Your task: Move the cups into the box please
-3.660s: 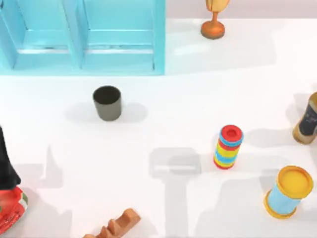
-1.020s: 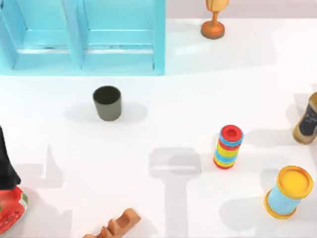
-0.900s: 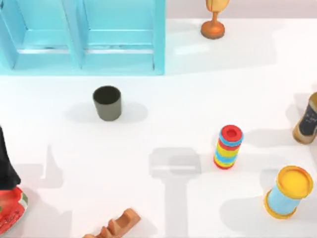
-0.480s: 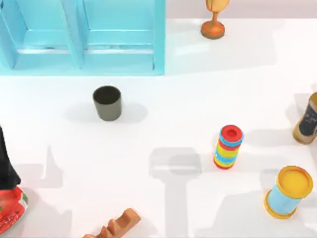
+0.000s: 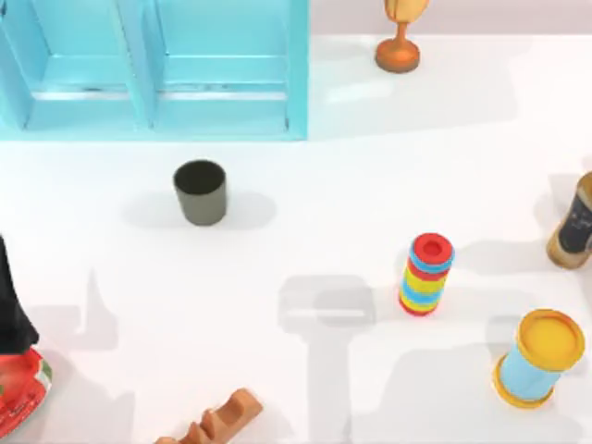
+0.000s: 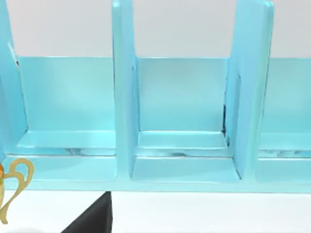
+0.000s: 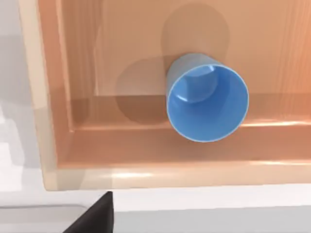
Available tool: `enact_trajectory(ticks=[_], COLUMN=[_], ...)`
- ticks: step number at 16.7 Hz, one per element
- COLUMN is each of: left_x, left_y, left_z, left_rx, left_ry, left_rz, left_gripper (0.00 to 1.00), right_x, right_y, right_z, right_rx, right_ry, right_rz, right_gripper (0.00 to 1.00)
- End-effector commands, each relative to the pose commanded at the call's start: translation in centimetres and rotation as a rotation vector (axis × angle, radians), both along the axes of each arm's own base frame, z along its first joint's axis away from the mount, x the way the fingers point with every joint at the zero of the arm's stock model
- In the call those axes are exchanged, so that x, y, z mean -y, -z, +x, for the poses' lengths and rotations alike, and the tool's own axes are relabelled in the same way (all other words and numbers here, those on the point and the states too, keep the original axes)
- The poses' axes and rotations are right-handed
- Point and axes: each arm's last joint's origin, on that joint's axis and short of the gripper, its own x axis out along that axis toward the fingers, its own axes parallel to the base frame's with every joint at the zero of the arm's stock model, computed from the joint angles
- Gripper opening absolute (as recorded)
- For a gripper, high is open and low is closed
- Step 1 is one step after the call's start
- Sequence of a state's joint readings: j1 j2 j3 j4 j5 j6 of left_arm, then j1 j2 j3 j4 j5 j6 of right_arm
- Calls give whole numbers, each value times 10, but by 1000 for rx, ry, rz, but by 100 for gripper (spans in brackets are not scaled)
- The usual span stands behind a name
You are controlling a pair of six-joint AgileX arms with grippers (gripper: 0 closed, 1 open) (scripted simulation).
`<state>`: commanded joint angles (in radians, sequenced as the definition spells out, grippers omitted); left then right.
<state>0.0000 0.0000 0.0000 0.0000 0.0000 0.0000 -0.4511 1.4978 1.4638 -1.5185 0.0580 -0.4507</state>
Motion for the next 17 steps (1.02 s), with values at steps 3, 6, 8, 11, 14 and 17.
enact_trajectory(ticks=[3,6,8,11,14,17], left_x=[0,0,0,0,0,0], left_y=[0,0,0,0,0,0], left_z=[0,0,0,0,0,0], left_rx=[0,0,0,0,0,0], left_ry=[0,0,0,0,0,0], left_rz=[0,0,0,0,0,0], left_gripper=[100,100,100,100,100,100], right_x=[-20,-75,-132,-237,-338,-424], right_y=[-5,-9,-5,11,39,68], right_z=[40,98,134,167,172,155], right_rx=[15,65,115,199,287,378], right_ry=[-6,-33,-58,-84,-79,-62], right_rz=[-35,-82,-106,-122,-110,-64], right_gripper=[100,100,100,100,100,100])
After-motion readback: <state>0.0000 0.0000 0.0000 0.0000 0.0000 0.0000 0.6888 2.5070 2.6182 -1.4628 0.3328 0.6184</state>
